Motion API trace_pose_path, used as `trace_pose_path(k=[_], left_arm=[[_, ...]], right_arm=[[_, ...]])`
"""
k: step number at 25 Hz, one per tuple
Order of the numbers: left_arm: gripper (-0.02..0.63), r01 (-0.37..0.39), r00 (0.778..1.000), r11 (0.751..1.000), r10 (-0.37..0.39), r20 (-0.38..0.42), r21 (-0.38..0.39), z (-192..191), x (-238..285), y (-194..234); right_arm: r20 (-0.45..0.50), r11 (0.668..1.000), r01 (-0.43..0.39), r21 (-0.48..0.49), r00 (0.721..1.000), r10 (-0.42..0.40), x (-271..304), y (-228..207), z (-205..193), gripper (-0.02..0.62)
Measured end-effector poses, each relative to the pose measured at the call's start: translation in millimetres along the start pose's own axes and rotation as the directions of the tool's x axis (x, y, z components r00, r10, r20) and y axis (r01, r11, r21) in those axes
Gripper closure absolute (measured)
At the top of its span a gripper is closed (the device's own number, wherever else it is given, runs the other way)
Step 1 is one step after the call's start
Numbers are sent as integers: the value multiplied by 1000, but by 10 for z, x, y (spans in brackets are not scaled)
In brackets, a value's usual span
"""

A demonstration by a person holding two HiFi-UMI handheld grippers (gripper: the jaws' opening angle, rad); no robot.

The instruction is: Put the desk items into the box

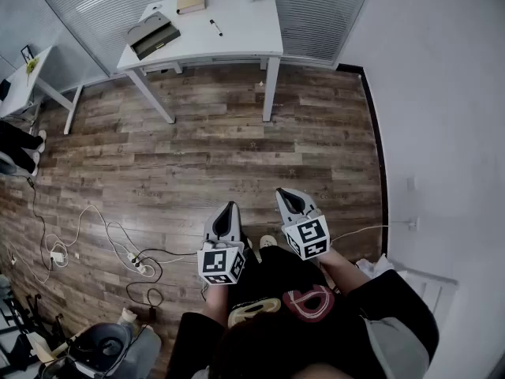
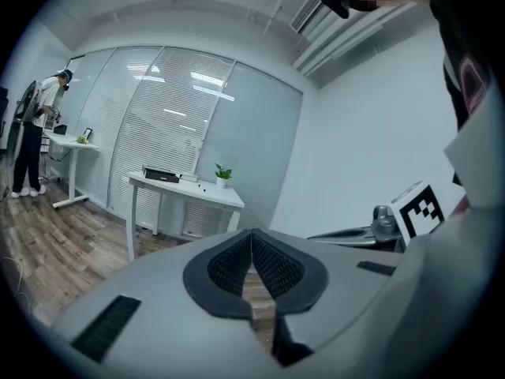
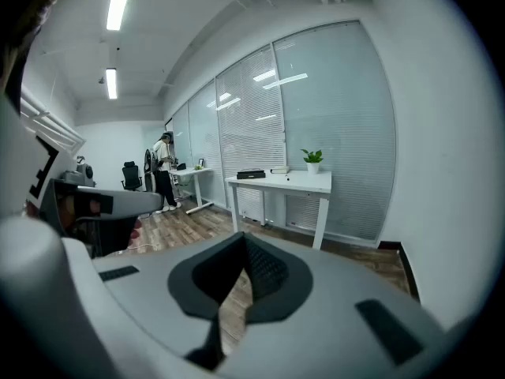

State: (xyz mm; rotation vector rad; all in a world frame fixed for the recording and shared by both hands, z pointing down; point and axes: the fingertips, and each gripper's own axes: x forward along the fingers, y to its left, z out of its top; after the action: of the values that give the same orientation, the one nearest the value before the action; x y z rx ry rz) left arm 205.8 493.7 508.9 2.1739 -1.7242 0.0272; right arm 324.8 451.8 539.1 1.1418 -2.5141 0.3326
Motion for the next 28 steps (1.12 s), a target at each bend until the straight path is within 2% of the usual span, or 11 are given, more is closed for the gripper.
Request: trace_pose_path(k=[5,10,15,20,28], left_arm=[[588,2,1000,1000,-2,8,12,-109,-115,-221],[588,4,1000,1000,-4,25,7,-51,-153,-213],[588,5,999,1000,-5,45,0,51,-76,-75],[588,20,999,1000,-20,44,0,173,62,231],[588,26,998,1000,-26,54,-1,482,358,1016]], right_arm=[[8,1000,12,13,1000,-13,-177,-64,-135,587],[35,1000,1,-12,999,0,-190,34,-15,586],[65,999,1,50,998,-4,-64,42,127,586],[57,994,27,104,998,-33,214,48,245,584],[60,998,21,66,998,-25,905,279,579,584]])
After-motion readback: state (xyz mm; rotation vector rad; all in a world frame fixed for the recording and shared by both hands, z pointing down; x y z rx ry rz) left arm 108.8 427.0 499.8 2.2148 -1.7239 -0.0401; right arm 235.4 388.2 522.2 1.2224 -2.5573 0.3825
